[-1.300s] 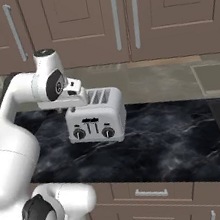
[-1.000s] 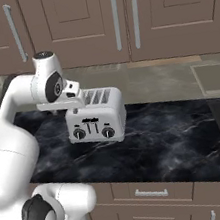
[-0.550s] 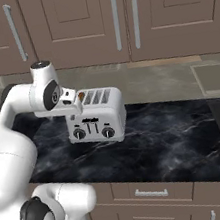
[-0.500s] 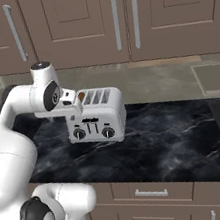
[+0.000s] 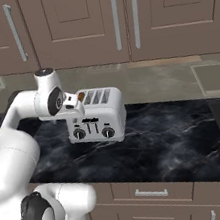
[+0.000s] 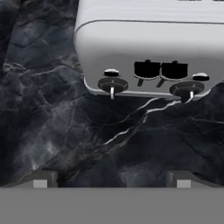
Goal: Start the toaster. Once the lever pops up, take the bread to the plate on the dining counter.
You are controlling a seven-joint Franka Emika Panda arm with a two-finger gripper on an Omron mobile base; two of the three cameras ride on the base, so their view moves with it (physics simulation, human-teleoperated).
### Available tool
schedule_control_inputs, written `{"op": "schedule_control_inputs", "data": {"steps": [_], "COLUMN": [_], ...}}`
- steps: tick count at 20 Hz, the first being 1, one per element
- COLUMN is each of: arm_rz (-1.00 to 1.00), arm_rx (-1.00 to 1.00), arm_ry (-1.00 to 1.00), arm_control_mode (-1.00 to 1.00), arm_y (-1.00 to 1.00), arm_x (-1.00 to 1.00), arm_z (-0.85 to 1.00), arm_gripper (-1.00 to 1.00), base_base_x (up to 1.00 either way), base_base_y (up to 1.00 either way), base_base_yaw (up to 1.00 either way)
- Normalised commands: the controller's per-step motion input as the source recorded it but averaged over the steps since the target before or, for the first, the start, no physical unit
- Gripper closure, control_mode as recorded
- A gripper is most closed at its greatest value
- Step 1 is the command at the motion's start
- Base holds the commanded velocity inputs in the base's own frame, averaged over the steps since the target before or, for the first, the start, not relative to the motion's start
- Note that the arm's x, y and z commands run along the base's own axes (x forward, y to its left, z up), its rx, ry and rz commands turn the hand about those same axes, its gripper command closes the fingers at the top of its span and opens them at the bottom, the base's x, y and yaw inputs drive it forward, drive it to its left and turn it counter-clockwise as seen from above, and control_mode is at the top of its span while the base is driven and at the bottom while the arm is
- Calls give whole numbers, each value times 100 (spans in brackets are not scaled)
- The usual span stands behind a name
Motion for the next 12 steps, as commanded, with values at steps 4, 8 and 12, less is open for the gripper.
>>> {"op": "schedule_control_inputs", "data": {"steps": [4,8,12], "arm_rz": [0,0,0], "arm_rx": [0,0,0], "arm_ry": [0,0,0], "arm_control_mode": [-100,-100,-100], "arm_y": [-1,-6,-7], "arm_x": [19,19,19], "arm_z": [-7,-5,-3], "arm_gripper": [-100,-100,-100], "base_base_x": [0,0,0], "base_base_y": [0,0,0], "base_base_yaw": [0,0,0]}}
